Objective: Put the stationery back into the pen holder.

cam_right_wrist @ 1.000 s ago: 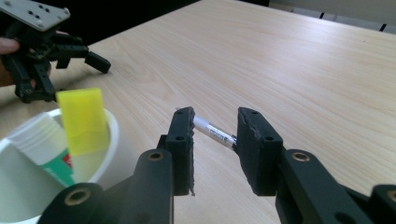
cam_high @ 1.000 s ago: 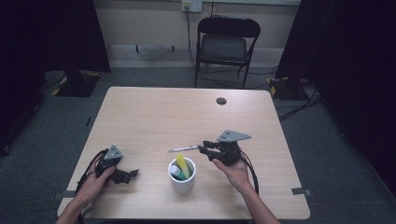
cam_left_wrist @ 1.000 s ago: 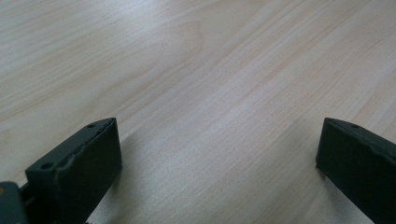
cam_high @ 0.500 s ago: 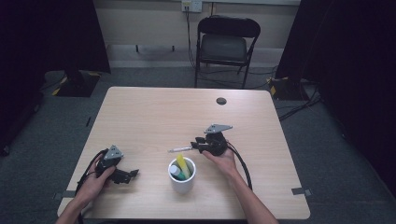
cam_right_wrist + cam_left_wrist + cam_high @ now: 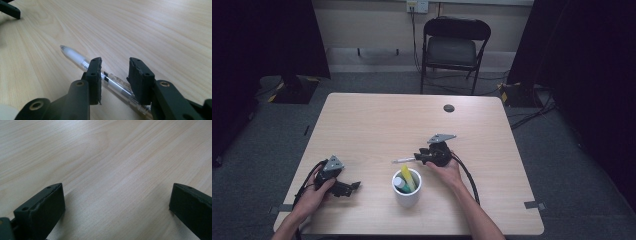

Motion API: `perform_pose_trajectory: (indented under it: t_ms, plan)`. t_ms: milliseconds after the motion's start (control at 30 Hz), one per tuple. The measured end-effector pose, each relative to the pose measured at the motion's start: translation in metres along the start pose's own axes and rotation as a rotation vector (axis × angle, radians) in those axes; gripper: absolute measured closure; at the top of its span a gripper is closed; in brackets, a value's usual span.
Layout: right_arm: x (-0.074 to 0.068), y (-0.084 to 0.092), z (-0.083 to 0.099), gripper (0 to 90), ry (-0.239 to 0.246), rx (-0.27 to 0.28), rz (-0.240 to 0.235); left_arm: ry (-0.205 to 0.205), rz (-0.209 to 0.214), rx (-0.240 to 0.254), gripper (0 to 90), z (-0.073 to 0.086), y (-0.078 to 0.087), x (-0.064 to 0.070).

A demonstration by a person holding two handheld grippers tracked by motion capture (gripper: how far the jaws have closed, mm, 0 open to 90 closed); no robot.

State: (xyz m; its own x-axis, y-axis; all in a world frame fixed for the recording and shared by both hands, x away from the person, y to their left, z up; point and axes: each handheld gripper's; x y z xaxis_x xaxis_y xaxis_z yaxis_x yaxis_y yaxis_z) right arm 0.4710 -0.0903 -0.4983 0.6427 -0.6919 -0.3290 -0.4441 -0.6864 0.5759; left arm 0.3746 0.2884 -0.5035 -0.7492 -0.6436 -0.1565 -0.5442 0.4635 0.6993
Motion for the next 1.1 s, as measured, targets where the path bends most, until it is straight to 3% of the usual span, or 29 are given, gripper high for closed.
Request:
perform_pose_trajectory:
  t_ms: [767, 1100]
  plan:
    - [-0.009, 0.006, 0.004, 75.3, 0.033, -0.073, 0.021, 0.000, 0.000, 0.000, 0.0, 0.000, 0.000, 0.000]
    - [-0.012, 0.006, 0.006, 75.4, 0.046, -0.091, 0.031, 0.000, 0.000, 0.000, 0.0, 0.000, 0.000, 0.000]
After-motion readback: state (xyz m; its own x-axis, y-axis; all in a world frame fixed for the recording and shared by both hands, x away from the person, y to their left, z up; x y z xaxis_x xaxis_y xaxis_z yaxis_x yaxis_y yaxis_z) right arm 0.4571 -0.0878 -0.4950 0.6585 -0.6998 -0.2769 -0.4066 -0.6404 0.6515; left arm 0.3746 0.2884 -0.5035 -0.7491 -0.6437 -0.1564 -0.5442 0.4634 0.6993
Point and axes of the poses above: each handheld gripper's, and its own axes: y roughly backward along the jaws, z roughly out of its underside, x roughly to its right, and after that the axes turned 13 degrees about -y, right-handed
